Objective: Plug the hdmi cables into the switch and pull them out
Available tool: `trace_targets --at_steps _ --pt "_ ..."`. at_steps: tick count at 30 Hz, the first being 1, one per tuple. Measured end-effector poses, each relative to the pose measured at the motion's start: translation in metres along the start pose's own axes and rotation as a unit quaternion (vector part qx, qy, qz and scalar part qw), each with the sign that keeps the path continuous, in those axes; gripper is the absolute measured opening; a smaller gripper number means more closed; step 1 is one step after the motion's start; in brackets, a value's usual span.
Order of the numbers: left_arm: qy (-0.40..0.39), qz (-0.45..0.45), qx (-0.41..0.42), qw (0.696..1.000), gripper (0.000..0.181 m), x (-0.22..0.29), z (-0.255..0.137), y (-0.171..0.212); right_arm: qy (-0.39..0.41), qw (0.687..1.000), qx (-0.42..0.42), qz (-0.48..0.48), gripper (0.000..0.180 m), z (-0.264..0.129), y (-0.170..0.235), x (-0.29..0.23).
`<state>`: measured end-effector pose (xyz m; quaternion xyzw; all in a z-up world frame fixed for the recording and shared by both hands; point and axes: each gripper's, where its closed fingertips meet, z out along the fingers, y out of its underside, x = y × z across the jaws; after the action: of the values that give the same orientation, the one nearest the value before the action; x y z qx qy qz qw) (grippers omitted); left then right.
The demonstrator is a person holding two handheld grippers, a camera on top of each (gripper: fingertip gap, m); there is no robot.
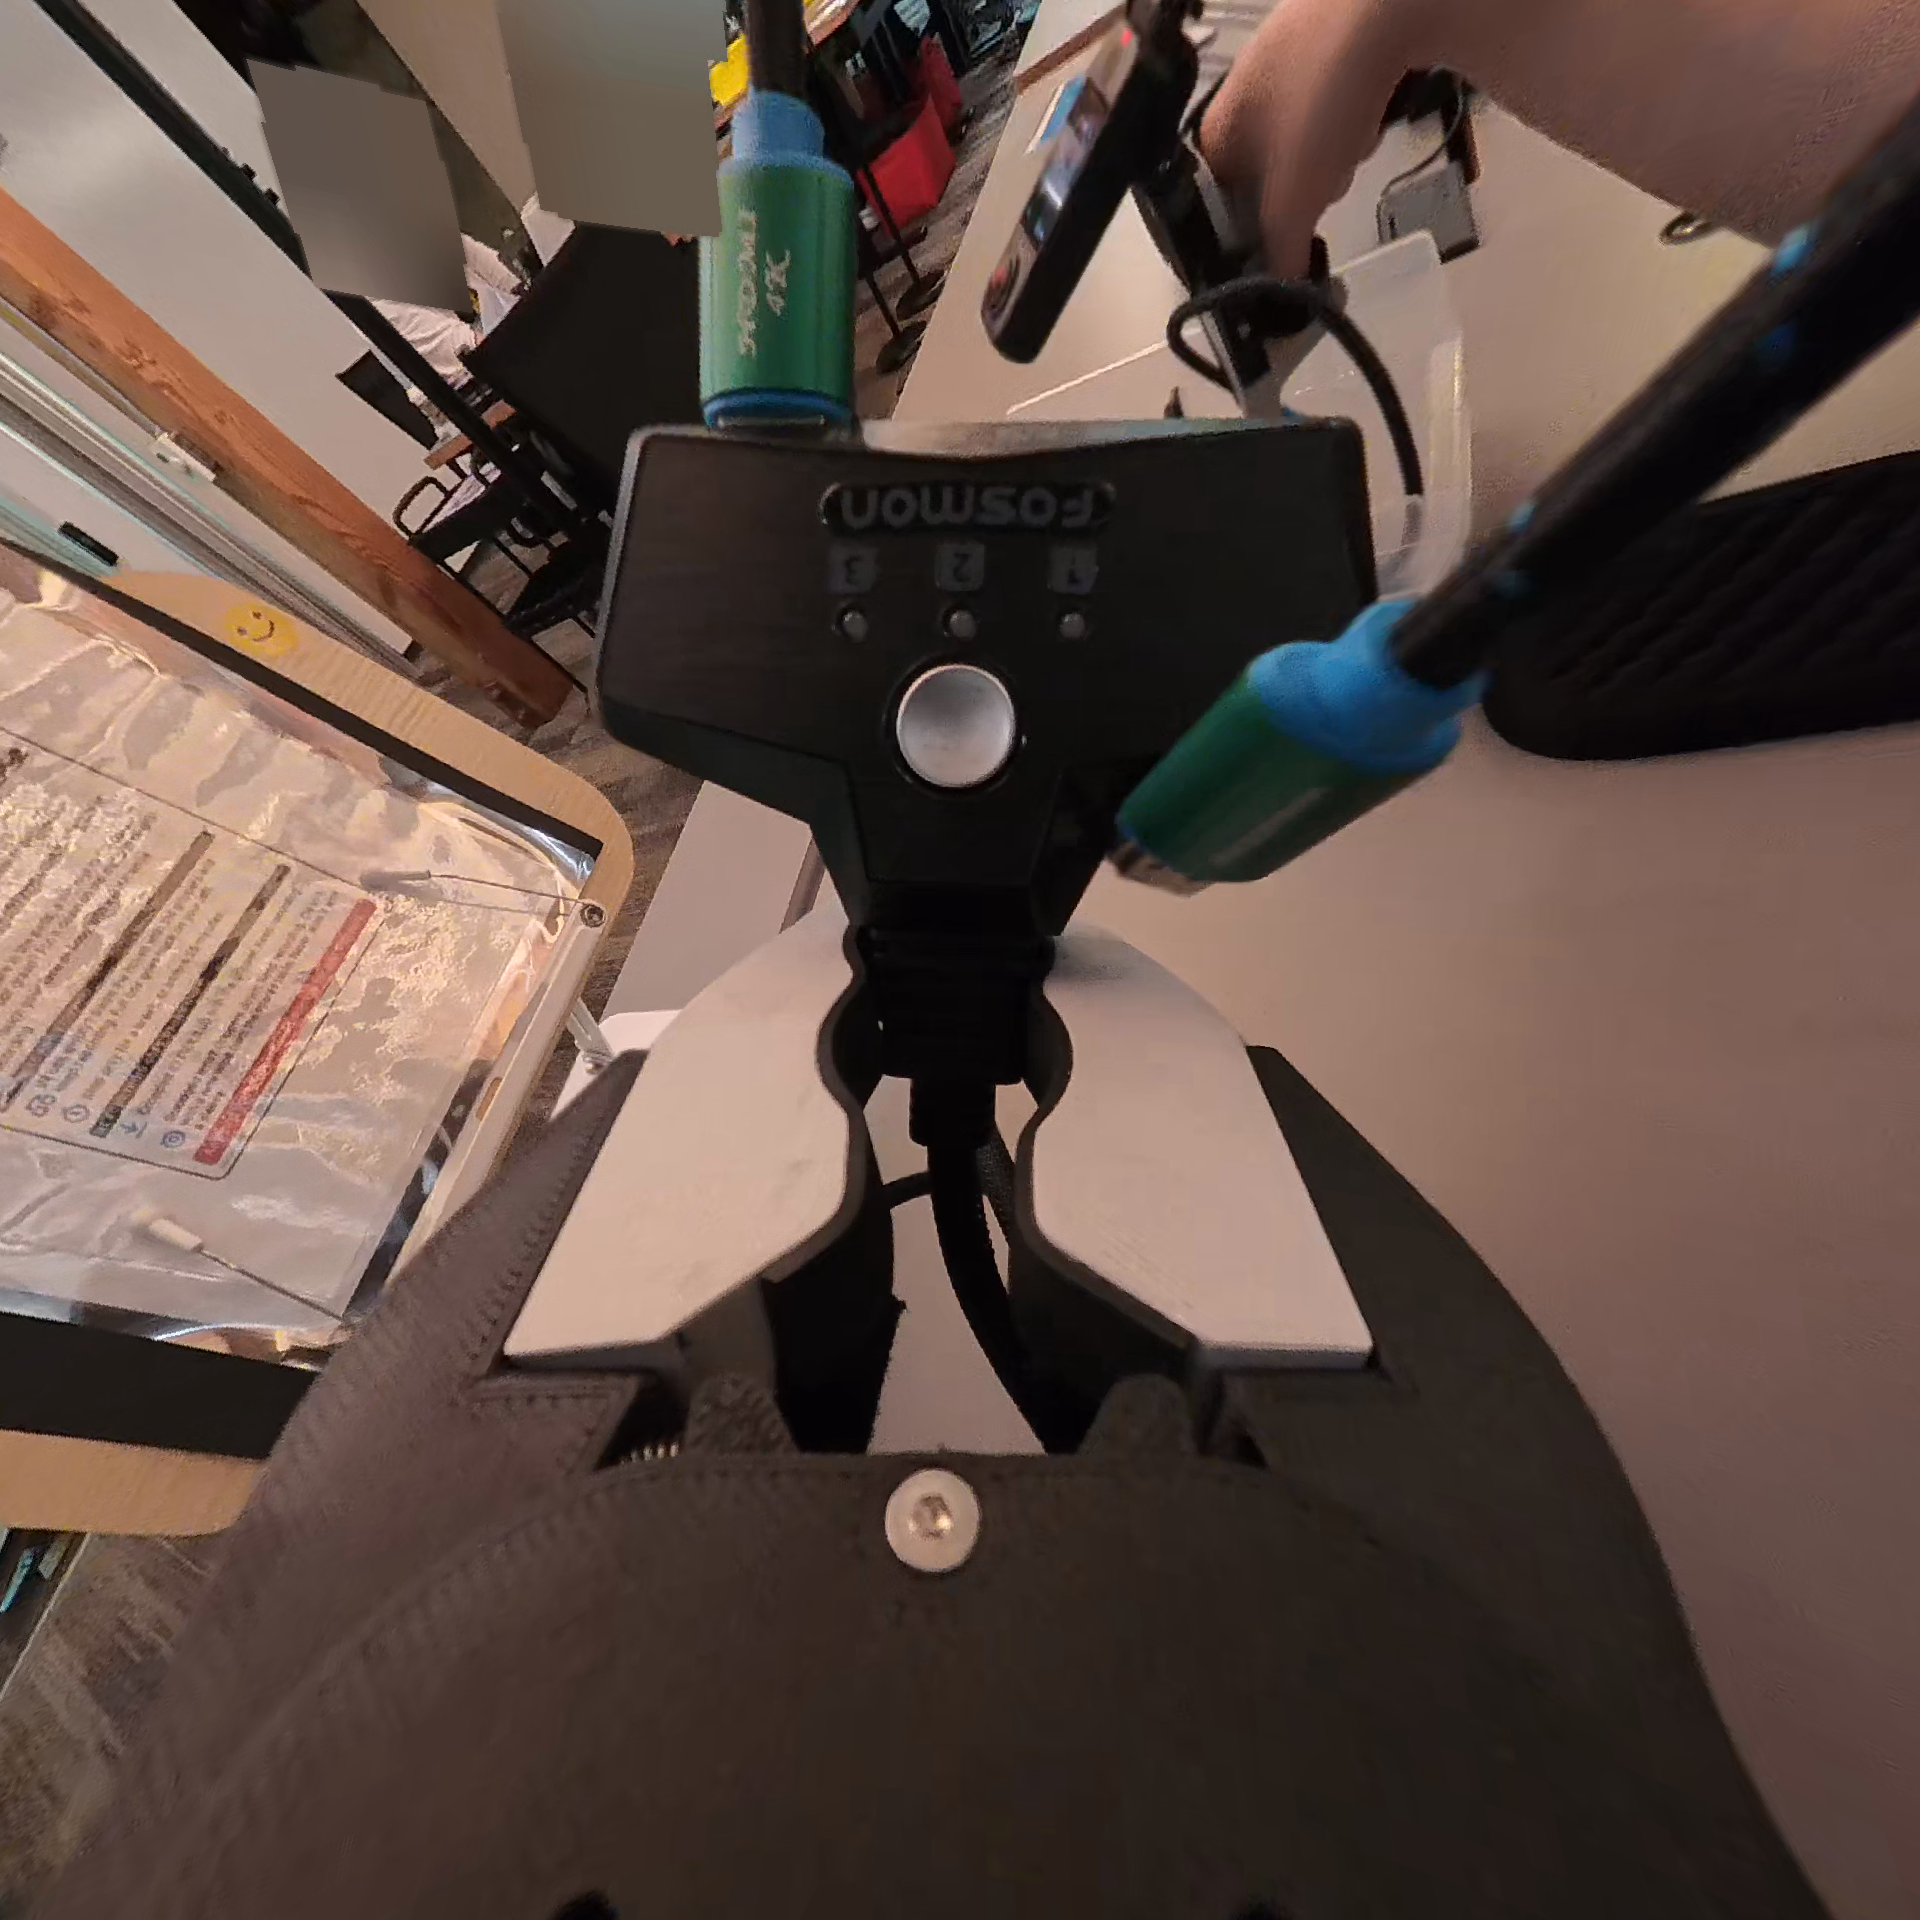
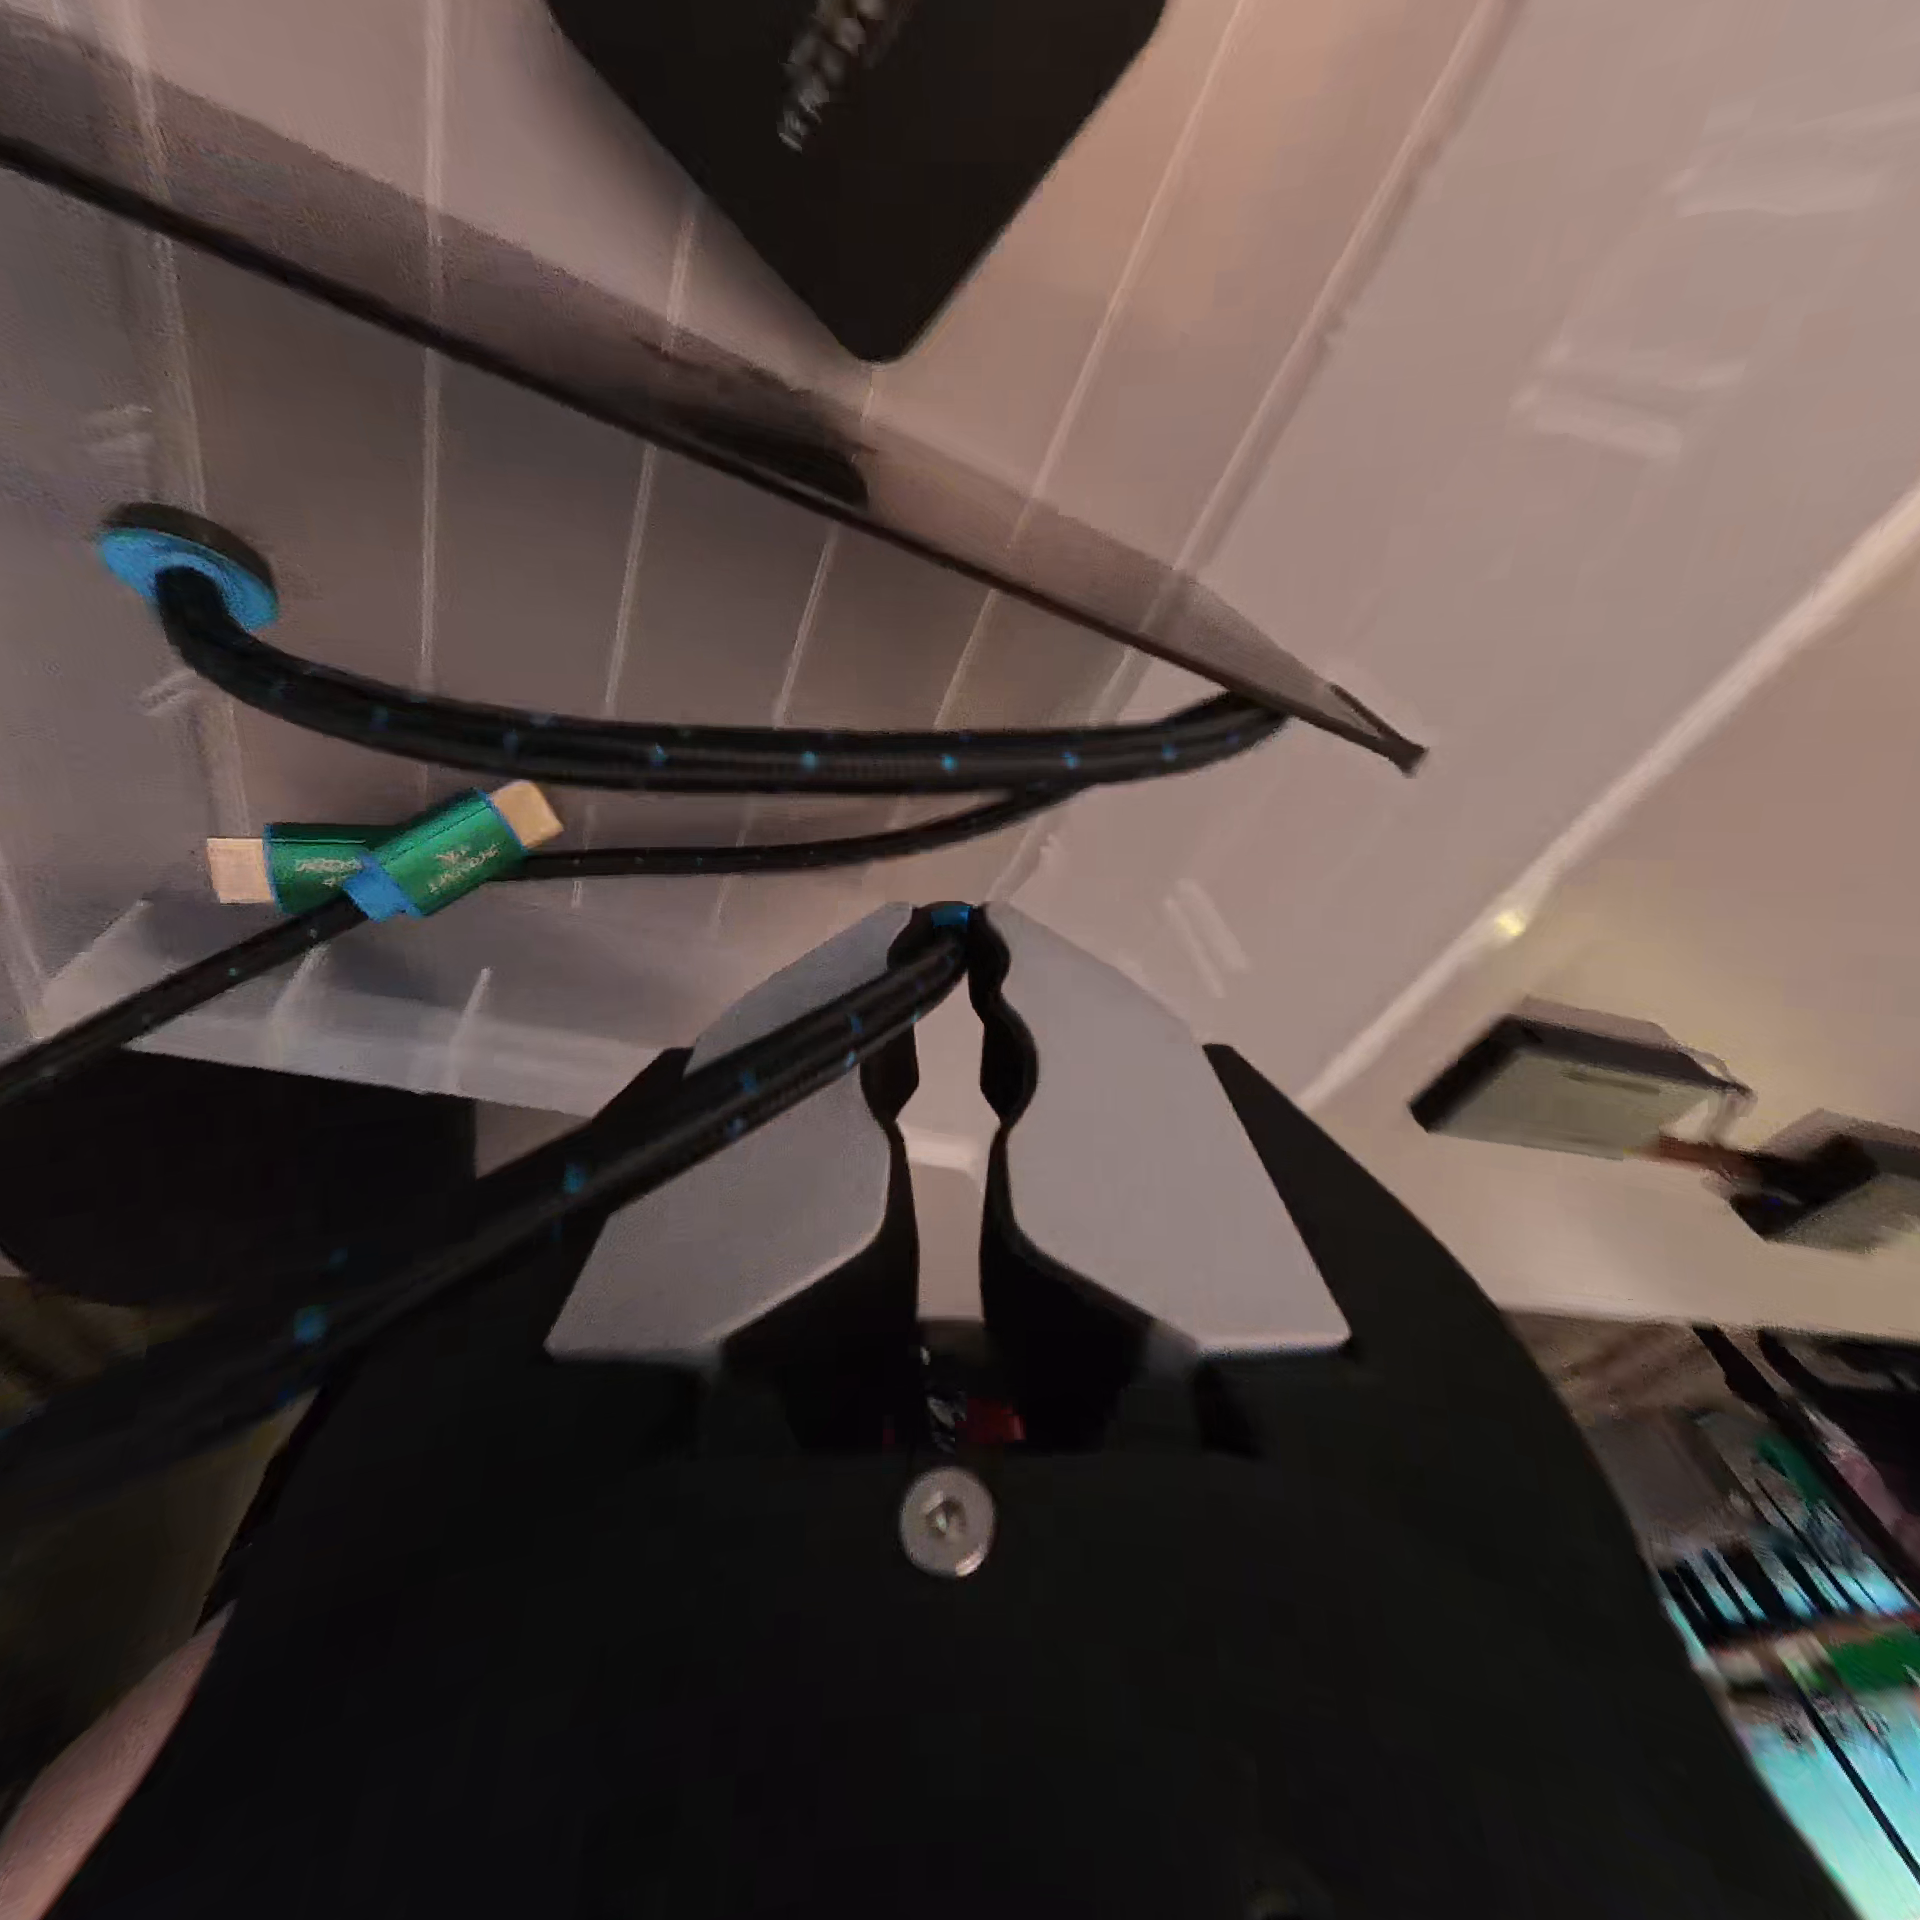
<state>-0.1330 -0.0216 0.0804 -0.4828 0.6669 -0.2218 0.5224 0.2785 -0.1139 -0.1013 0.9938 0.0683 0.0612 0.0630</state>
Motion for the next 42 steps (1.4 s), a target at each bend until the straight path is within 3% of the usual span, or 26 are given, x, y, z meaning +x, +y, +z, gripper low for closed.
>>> trace_targets --at_steps 1,6,11,15,18,22,24,27,28,29,33,35,42 --pt "0.001 0.001 0.002 1.000 0.022 0.001 -0.001 -0.001 -0.014 1.000 0.022 0.003 0.007 0.003 -0.006 -0.003" --pt "0.012 -0.006 0.016 1.000 0.022 0.004 -0.002 -0.005 -0.094 0.984 0.150 0.033 0.020 0.008 -0.035 -0.013" --pt "0.021 -0.013 0.024 0.999 0.022 0.003 0.001 -0.002 -0.124 0.967 0.212 0.069 0.041 -0.008 -0.022 -0.010" --pt "0.032 -0.016 0.018 0.999 0.022 0.003 0.001 0.006 -0.115 0.938 0.315 0.087 0.043 -0.058 -0.007 -0.005" --pt "0.047 -0.015 0.017 0.999 0.022 0.007 0.002 0.010 -0.061 0.908 0.401 0.107 0.039 -0.115 0.007 -0.009" --pt "0.054 -0.016 0.012 0.998 0.022 0.009 0.003 0.013 0.015 0.879 0.475 0.044 0.036 -0.176 0.015 -0.035" --pt "0.064 -0.013 0.017 0.998 0.022 0.013 0.004 0.012 -0.001 0.813 0.578 -0.076 0.037 -0.226 -0.005 -0.080" --pt "0.088 -0.012 0.028 0.996 0.022 0.020 0.007 0.008 -0.080 0.611 0.716 -0.329 0.040 -0.289 -0.012 -0.194" --pt "0.095 -0.012 0.033 0.995 0.022 0.022 0.008 0.006 -0.105 0.555 0.734 -0.378 0.040 -0.298 -0.012 -0.224" --pt "0.101 -0.013 0.035 0.994 0.022 0.024 0.009 0.005 -0.126 0.523 0.742 -0.399 0.040 -0.303 -0.017 -0.244" --pt "0.114 -0.005 0.021 0.993 0.022 0.032 0.014 0.008 -0.191 0.503 0.729 -0.424 0.045 -0.307 -0.055 -0.292" --pt "0.116 -0.002 0.012 0.993 0.022 0.033 0.016 0.011 -0.221 0.510 0.702 -0.444 0.047 -0.299 -0.063 -0.310" --pt "0.132 -0.001 -0.017 0.991 0.022 0.036 0.030 0.023 -0.197 0.528 0.678 -0.472 0.026 -0.278 -0.079 -0.317"
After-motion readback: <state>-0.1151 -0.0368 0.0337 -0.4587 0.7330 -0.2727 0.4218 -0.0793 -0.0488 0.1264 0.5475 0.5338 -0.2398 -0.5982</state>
